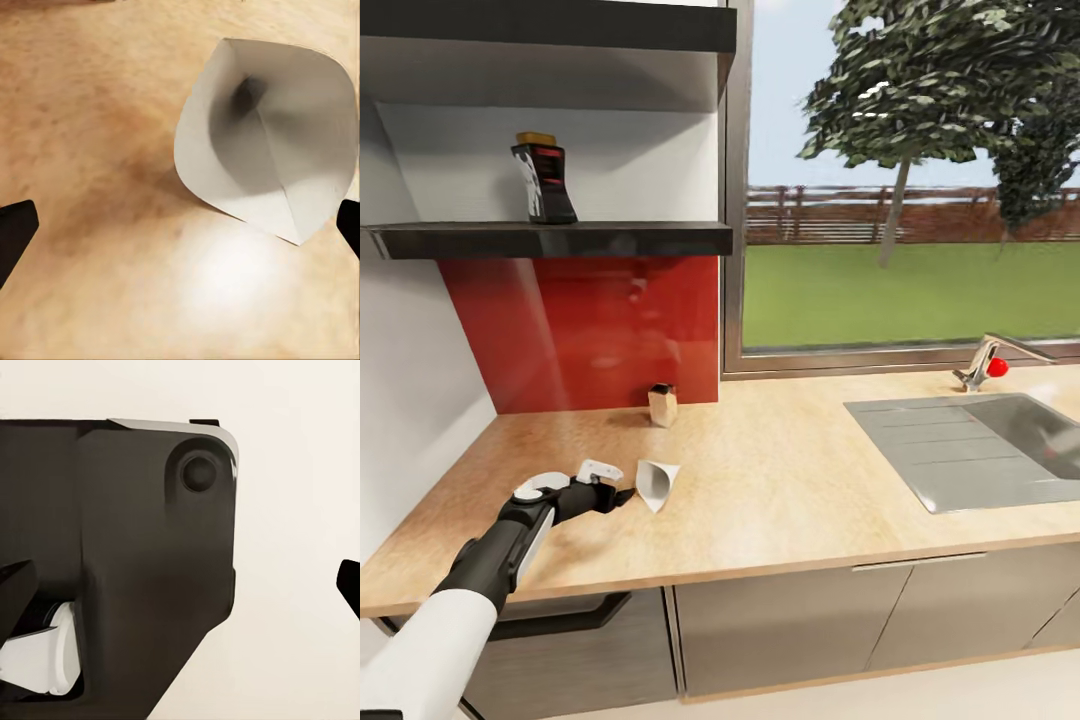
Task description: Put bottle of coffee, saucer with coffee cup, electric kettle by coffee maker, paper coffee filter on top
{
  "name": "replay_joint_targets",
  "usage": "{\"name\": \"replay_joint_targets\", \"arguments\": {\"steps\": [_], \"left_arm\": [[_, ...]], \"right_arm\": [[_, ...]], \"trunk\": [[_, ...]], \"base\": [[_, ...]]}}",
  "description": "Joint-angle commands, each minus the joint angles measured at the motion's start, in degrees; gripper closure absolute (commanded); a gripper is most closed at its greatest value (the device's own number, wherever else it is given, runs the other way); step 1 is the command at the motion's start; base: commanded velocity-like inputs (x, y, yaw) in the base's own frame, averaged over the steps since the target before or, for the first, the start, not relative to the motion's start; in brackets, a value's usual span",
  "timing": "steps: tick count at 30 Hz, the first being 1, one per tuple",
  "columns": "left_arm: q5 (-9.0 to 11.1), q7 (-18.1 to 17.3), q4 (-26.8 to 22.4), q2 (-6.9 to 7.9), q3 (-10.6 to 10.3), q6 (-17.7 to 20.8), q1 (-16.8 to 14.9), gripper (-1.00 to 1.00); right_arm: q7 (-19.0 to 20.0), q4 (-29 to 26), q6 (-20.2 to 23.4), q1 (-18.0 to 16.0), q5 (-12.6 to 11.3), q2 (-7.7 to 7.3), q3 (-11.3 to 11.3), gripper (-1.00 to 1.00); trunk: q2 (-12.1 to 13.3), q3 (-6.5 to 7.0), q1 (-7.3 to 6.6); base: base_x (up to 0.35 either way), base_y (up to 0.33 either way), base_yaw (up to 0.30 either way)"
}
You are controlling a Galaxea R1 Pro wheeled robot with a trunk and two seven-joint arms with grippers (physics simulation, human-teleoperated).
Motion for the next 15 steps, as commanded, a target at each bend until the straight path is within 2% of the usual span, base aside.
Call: {"name": "replay_joint_targets", "arguments": {"steps": [1,8,15], "left_arm": [[-0.6,-0.2,-0.1,-0.24,0.0,0.1,0.0,-1.00],[-0.4,-0.2,-0.1,-0.37,0.0,0.1,0.0,-1.00],[-0.4,-0.2,-0.1,-0.38,0.0,-0.4,0.1,-1.00]], "right_arm": [[0.0,0.0,-0.2,0.0,0.0,0.02,0.0,-1.00],[0.0,0.1,-0.2,0.0,0.0,0.04,0.0,-1.00],[0.0,0.1,-0.2,0.0,0.0,0.04,0.1,-1.00]], "trunk": [[-0.1,-0.13,0.04],[-0.1,-0.13,0.04],[-0.1,-0.13,0.04]], "base": [[0.135,0.000,0.000],[0.248,0.000,0.000],[0.047,0.000,0.000]]}}
